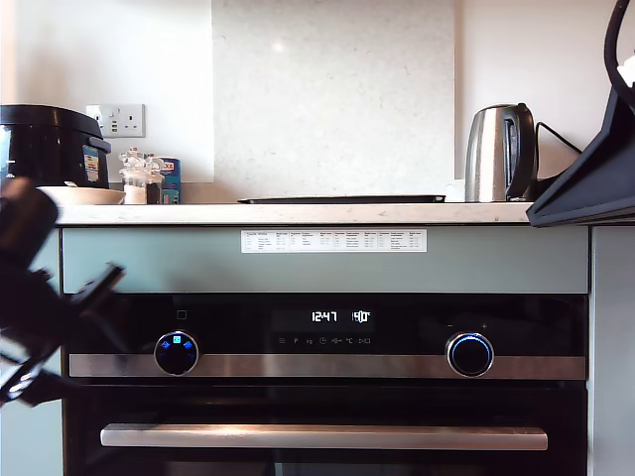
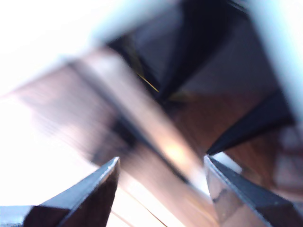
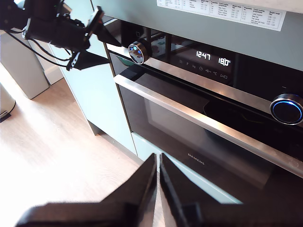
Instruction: Switch the oven into grill with fan mode by turning the left rotary switch to the symbol with a fan and a grill above it
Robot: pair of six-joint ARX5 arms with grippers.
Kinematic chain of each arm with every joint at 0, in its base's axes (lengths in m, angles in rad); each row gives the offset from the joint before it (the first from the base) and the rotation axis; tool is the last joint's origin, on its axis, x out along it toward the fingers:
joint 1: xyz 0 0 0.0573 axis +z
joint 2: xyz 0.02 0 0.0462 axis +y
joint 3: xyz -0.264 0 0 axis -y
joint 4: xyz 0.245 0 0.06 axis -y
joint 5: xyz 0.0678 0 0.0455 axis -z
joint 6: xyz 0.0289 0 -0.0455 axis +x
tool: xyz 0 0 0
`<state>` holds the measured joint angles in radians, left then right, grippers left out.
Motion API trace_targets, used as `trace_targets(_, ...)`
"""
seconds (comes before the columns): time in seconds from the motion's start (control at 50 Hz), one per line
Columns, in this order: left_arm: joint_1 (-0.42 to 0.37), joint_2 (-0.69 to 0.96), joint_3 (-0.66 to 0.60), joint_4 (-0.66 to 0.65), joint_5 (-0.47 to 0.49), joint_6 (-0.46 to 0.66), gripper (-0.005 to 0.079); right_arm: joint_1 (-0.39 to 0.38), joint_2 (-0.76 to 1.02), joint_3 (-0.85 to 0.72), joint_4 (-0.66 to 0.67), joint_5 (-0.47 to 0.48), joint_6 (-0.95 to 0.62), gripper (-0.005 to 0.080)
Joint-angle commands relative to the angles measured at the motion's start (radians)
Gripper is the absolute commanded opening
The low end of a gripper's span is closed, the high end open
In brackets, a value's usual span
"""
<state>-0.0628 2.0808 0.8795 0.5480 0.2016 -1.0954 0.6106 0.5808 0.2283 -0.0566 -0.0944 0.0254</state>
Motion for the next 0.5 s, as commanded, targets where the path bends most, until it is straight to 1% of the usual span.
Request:
trace_targets(0.0,-0.014,0.007,0.005,0.056,0.010,0.004,0.0513,0.002,0.005,0.003,0.006,0.001,-0.001,-0.0012)
trace_targets(0.16,-0.022,0.007,0.005,0.063,0.029,0.005,0.0513,0.002,0.005,0.003,0.006,0.002,0.000,-0.0012)
trace_targets(0.32,-0.021,0.007,0.005,0.067,0.085,0.009,0.0513,0.002,0.005,0.003,0.006,0.002,-0.001,-0.0012)
trace_targets(0.4,-0.017,0.006,0.005,0.072,0.136,0.066,0.0504,0.002,0.005,0.003,0.006,0.008,-0.001,-0.0012)
trace_targets(0.48,-0.011,-0.001,0.005,0.070,0.206,0.130,0.0439,0.002,0.005,0.003,0.006,0.021,-0.001,-0.0012)
